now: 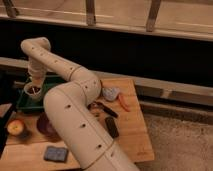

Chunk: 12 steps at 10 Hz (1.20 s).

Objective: Stack cups into tray

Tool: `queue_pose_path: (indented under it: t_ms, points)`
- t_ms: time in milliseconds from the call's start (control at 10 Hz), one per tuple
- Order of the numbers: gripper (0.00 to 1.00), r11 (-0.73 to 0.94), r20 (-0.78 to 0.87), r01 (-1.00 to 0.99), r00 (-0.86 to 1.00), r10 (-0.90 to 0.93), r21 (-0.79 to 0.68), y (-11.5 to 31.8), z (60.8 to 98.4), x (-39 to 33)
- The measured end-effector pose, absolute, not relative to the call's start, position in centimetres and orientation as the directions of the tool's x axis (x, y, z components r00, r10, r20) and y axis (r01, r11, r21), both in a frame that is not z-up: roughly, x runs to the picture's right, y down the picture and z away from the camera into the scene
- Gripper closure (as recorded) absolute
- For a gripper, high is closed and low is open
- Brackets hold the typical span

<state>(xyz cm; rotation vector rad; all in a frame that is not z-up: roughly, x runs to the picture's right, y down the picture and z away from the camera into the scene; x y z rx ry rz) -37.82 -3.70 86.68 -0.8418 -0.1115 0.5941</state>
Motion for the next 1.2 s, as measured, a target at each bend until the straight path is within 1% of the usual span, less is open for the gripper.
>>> queue_pose_path:
  t_ms: [100, 200, 400, 500, 1200]
  points:
    - [0.64, 0.504, -0.136, -0.449, 0.830, 0.540, -0.738, -3.44, 86.82, -37.81]
    - [0.52, 0.497, -0.136, -0.444, 0.832, 0.539, -0.746, -3.14, 86.94, -37.88]
    - [0.36, 0.495, -0.144, -0.441, 0.837, 0.527, -0.749, -2.82, 86.97, -37.82]
    - [0.34, 0.494, -0.149, -0.440, 0.839, 0.523, -0.750, -2.78, 87.00, -37.64]
    - [0.34, 0.497, -0.150, -0.428, 0.850, 0.504, -0.755, -2.56, 86.84, -37.61]
